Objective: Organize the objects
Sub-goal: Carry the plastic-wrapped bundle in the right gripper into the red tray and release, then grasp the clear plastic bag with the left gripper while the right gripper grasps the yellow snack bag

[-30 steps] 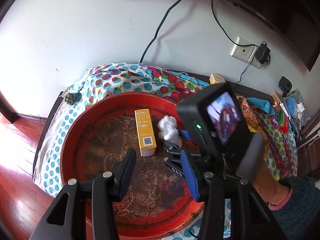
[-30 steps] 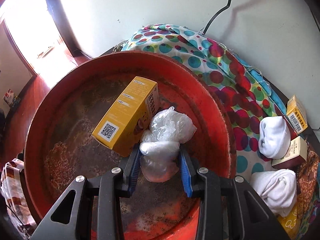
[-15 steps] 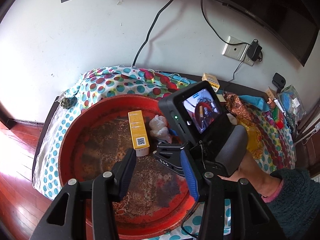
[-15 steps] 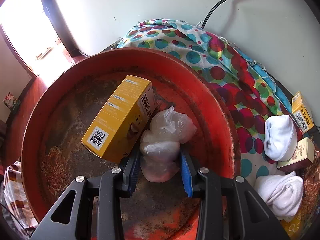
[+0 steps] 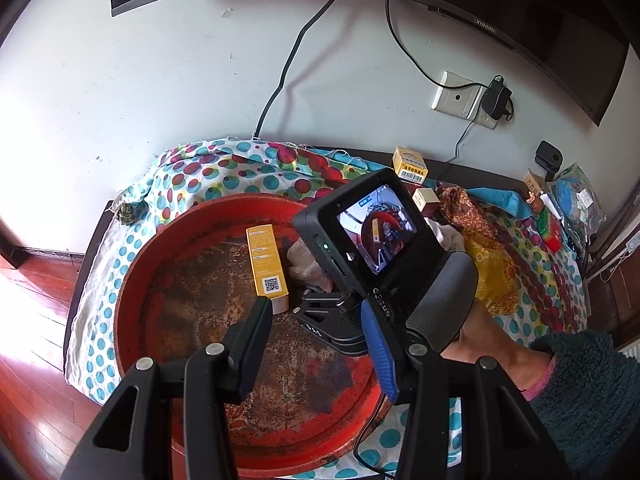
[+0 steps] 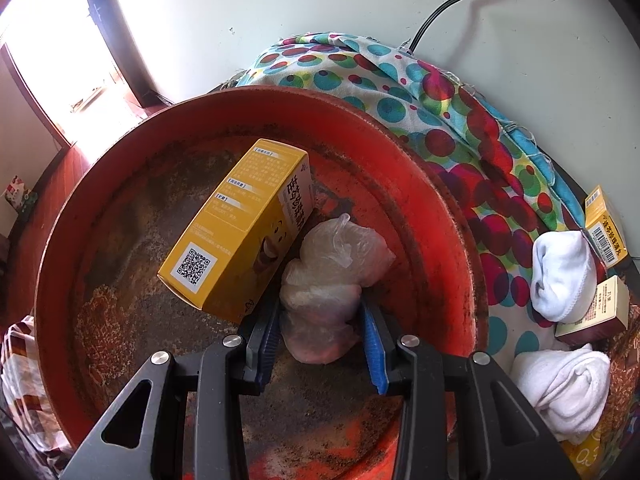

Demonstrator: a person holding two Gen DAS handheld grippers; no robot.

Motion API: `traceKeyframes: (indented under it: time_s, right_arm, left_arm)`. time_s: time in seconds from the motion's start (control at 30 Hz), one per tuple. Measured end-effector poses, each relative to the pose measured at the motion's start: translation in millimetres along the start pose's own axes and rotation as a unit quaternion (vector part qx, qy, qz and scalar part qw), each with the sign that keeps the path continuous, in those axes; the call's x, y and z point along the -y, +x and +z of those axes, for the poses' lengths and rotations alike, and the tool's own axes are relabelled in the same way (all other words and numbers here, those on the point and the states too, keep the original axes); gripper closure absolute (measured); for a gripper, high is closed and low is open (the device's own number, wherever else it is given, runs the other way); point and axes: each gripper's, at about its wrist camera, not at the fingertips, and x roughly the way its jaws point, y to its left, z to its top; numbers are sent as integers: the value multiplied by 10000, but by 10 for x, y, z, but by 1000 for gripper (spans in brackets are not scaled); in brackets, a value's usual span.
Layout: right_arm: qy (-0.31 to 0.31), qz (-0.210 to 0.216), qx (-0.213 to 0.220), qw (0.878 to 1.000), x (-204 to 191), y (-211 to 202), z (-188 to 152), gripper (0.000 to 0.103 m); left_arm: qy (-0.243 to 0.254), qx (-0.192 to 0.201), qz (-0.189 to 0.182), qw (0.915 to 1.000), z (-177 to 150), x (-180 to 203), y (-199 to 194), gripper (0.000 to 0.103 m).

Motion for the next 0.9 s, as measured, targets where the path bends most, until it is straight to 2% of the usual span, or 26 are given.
traceKeyframes:
  time_s: [0.07,0.2,0.63,0.77,0.9]
  right_arm:
    - [19,-4,36,10000,5,-17,0,65]
    - [110,-67,228,9997,20,-114,-5,40]
    - [323,195,797,9961,198,-656,-189,39]
    - [467,86,913,9947,395,-940,-463,38]
    - [893,-104,1056,9903,758,-1254,-879,33]
  left_arm:
    - [-9,-8,7,10000,-4,-3,-2,56]
    - [-13,3,21,10000,3,-2,-8,56]
    - [225,448,-219,9985,12,223,-355,55]
    - [380,461,-305,9977,11,381,-373,55]
    - [631,287,-412,9967,9,611,-245,55]
